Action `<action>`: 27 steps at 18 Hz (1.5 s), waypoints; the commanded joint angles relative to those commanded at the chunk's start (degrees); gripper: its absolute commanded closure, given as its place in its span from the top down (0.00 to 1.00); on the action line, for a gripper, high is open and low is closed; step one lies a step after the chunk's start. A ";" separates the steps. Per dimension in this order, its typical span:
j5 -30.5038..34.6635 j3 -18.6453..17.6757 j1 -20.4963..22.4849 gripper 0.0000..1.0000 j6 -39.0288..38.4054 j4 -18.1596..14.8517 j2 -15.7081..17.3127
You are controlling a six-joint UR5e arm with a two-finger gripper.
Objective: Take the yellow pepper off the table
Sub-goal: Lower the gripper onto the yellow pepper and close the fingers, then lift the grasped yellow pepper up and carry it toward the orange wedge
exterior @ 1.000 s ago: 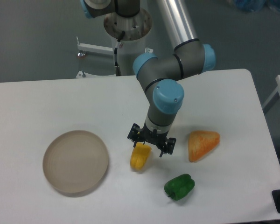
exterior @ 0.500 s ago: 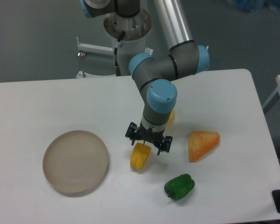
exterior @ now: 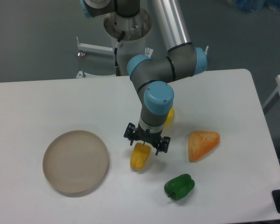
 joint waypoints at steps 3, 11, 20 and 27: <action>0.09 0.00 -0.09 1.00 0.44 0.18 -0.26; 0.00 0.17 0.00 0.55 1.23 0.26 -0.18; 0.18 2.28 0.52 0.48 4.39 0.09 0.00; 3.15 10.80 3.68 0.48 14.82 -2.98 0.35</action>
